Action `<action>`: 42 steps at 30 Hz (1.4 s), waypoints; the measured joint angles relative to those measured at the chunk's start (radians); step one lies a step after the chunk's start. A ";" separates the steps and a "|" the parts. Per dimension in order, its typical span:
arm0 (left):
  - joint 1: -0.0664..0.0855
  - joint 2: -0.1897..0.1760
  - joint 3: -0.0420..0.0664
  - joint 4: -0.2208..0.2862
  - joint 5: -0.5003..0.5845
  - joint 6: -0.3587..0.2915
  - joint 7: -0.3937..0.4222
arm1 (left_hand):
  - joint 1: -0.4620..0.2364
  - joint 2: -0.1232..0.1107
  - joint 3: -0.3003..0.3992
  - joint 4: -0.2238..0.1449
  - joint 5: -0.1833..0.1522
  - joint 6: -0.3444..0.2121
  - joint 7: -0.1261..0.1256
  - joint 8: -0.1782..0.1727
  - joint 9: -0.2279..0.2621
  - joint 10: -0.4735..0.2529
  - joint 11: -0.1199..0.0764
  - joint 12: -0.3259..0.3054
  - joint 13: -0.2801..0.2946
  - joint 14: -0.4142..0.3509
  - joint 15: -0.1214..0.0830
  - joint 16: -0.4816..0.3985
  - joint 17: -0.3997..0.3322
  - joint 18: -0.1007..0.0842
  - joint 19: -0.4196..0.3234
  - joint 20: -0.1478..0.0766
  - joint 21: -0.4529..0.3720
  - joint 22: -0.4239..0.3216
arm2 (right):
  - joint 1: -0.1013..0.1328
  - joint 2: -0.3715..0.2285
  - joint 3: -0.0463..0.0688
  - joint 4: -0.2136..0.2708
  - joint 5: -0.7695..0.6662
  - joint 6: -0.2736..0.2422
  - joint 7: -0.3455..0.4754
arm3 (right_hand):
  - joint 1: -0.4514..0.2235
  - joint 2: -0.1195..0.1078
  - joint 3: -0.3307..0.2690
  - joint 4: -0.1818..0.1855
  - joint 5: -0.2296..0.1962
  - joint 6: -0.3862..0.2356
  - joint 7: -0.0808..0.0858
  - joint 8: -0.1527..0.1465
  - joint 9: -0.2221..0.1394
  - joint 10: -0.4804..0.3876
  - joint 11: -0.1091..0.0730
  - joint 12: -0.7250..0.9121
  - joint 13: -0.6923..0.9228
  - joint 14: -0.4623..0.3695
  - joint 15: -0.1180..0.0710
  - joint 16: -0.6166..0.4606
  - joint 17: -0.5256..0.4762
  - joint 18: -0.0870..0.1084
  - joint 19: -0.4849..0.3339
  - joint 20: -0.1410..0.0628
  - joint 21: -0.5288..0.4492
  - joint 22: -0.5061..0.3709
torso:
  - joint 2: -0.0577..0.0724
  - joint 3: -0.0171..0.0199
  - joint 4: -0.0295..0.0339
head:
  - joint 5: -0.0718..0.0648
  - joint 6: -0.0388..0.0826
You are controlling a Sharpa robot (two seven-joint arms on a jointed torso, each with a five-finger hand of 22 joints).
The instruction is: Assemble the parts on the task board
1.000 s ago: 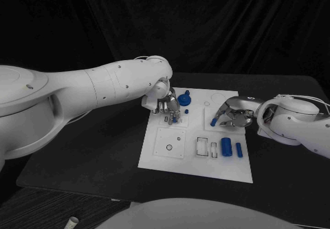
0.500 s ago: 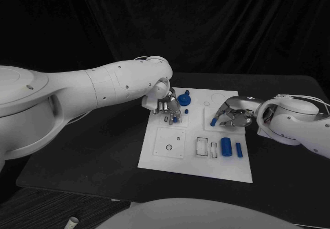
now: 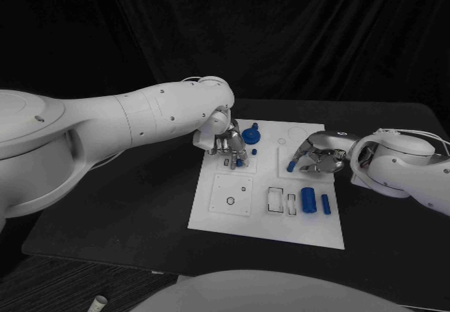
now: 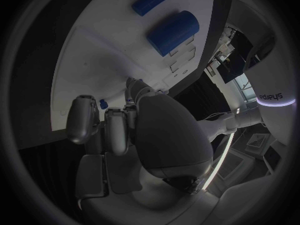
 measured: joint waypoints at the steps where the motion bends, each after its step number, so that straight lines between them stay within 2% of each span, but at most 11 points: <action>1: 0.000 -0.001 0.000 0.001 -0.004 -0.001 0.000 | -0.004 -0.004 -0.006 0.003 -0.009 0.000 0.000 0.000 0.000 0.000 0.000 0.000 0.000 0.000 0.000 0.000 0.000 0.000 0.000 0.000 0.000 0.000 | 0.000 0.000 0.000 0.000 0.000 0.000 0.000 | 0.000 0.000 0.000 0.000 0.000 0.000 0.000 0.000 0.000 0.000 0.000 0.000 0.000 0.000 0.000 0.000 0.000 0.000 0.000 0.000 0.000 0.000 | 0.000 0.0001 0.0000 | 0.000 0.000; 3: 0.000 -0.004 0.000 0.003 -0.014 -0.003 0.000 | -0.007 -0.013 -0.019 0.009 -0.024 0.000 0.000 0.000 0.000 0.000 0.000 0.000 0.000 0.000 0.000 0.000 0.000 0.000 0.000 0.000 0.000 0.000 | 0.000 0.000 0.000 0.000 0.000 0.000 0.000 | 0.000 0.000 0.000 0.000 0.000 0.000 0.000 0.000 0.000 0.000 0.000 0.002 0.000 0.000 0.000 0.000 0.000 0.000 0.000 0.000 0.000 0.000 | 0.000 0.0001 0.0000 | 0.000 0.000; 8: 0.000 -0.007 0.000 0.010 -0.034 -0.006 0.000 | -0.001 -0.022 -0.026 0.004 -0.024 0.000 0.000 0.000 0.001 0.000 0.000 0.000 0.000 0.000 0.000 0.000 0.000 0.000 0.000 0.000 0.000 0.000 | 0.000 -0.001 0.000 0.000 0.000 0.001 0.000 | 0.000 0.000 0.000 0.000 0.000 0.000 0.000 0.000 0.000 0.000 0.000 -0.001 0.000 0.000 0.000 0.000 0.000 0.000 0.000 0.000 0.000 0.000 | 0.000 0.0001 0.0007 | 0.000 0.000; 18: 0.000 -0.020 0.001 0.021 -0.052 -0.008 0.002 | -0.004 -0.025 -0.034 0.007 -0.024 0.000 0.000 0.000 0.003 0.000 0.000 0.000 0.000 0.000 0.000 0.000 0.000 0.000 0.000 0.000 0.000 0.000 | -0.001 -0.004 0.000 0.000 0.000 0.001 0.000 | 0.000 0.000 0.000 0.000 0.000 0.000 0.000 0.000 0.000 0.000 0.000 -0.002 0.000 0.000 0.000 0.000 0.000 0.000 0.000 0.000 0.000 0.000 | 0.000 0.0001 0.0007 | -0.002 0.000; 22: 0.000 -0.030 0.000 0.031 -0.058 -0.018 0.001 | -0.004 -0.025 -0.052 0.017 -0.039 0.000 0.000 0.000 0.004 0.000 0.000 0.000 0.000 0.000 0.000 0.000 0.000 0.000 0.000 0.000 0.000 0.000 | -0.001 -0.005 0.000 0.001 0.000 0.002 0.000 | 0.000 0.000 0.000 0.000 0.000 0.000 0.000 0.000 0.000 0.000 0.000 -0.002 0.000 0.000 0.000 0.000 0.000 0.000 0.000 0.000 0.000 0.000 | 0.000 0.0003 0.0007 | -0.001 0.000; 27: 0.000 -0.040 0.000 0.044 -0.063 -0.036 0.001 | -0.008 -0.029 -0.057 0.017 -0.039 0.000 0.000 0.000 0.005 0.000 0.000 0.000 0.000 0.000 0.000 0.000 0.000 0.000 0.000 0.000 0.000 0.000 | -0.001 -0.006 0.000 0.001 0.000 0.002 0.000 | 0.000 0.000 0.000 0.000 0.004 0.000 0.000 0.000 0.000 0.000 0.000 -0.002 0.000 0.000 0.000 0.000 0.000 0.000 0.000 0.000 0.000 0.001 | 0.000 0.0002 0.0007 | -0.001 0.000; 37: -0.001 -0.044 0.000 0.041 -0.074 -0.059 -0.002 | 0.041 -0.001 -0.053 0.009 -0.033 0.000 0.000 0.000 0.010 0.000 0.000 0.000 0.000 0.000 0.000 0.000 0.000 0.000 0.000 0.000 0.000 0.000 | -0.001 -0.006 0.001 0.001 0.000 0.002 0.000 | 0.000 0.000 0.003 -0.003 0.004 0.000 0.000 0.000 -0.001 -0.004 0.004 0.000 0.000 0.000 0.000 0.000 0.000 0.000 0.000 0.000 0.000 0.001 | 0.000 -0.0003 0.0007 | -0.002 0.000; 42: -0.001 -0.041 0.000 0.039 -0.076 -0.061 -0.002 | 0.051 -0.002 -0.064 0.007 -0.038 0.000 0.000 0.000 0.011 0.000 0.000 0.000 0.000 0.000 0.000 0.000 0.000 0.000 0.000 0.000 -0.004 0.000 | -0.001 -0.005 0.000 0.001 0.000 0.002 0.000 | 0.000 0.000 0.003 -0.003 0.004 0.000 0.000 0.000 -0.001 -0.004 0.004 0.000 0.000 0.000 0.000 0.000 0.000 0.000 0.000 0.000 -0.001 0.001 | -0.001 -0.0002 0.0006 | -0.001 0.000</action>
